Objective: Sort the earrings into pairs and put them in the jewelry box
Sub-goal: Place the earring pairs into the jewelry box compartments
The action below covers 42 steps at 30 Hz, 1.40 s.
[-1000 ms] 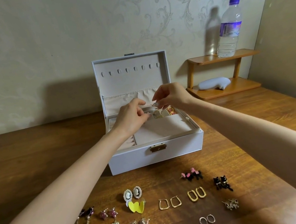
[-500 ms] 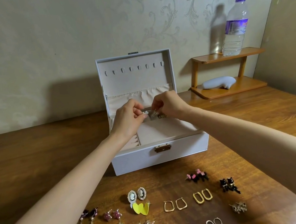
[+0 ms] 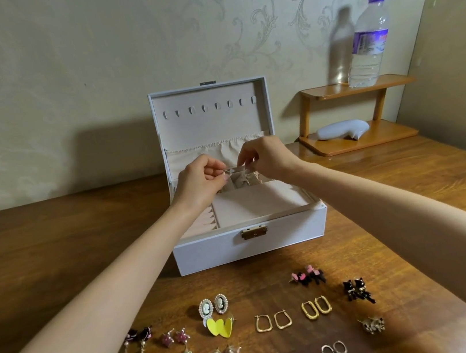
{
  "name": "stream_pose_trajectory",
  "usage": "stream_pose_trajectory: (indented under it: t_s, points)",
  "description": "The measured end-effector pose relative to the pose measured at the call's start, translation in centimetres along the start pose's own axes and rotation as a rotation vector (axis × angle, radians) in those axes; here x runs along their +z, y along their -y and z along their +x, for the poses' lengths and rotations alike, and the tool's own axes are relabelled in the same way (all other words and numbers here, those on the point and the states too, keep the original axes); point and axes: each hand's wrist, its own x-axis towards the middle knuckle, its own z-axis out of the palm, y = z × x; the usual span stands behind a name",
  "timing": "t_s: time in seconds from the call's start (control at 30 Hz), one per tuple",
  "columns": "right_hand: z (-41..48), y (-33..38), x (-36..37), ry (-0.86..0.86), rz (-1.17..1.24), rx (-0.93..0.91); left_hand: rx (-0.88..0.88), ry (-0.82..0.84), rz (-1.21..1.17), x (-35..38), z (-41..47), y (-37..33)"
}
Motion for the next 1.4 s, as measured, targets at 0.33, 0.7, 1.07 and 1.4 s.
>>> stream_pose_trajectory:
  t_s: [0.33,0.7,1.07,1.4]
  points:
    - [-0.5,-0.2,1.0,0.120,-0.159,-0.047,-0.072,-0.017,-0.066,0.4,-0.2,-0.2]
    - [1.0,0.2,1.3,0.160,-0.240,-0.064,-0.052,-0.035,-0.031,0.5,-0.5,-0.1]
    - [0.5,0.3,-0.3,0.080,0.045,-0.041,-0.067,0.043,-0.074,0.4,-0.7,-0.5]
    - [-1.2,1.2,-1.4,0.176,0.539,0.066,-0.139,0.047,-0.166,0.8,-0.4,-1.0]
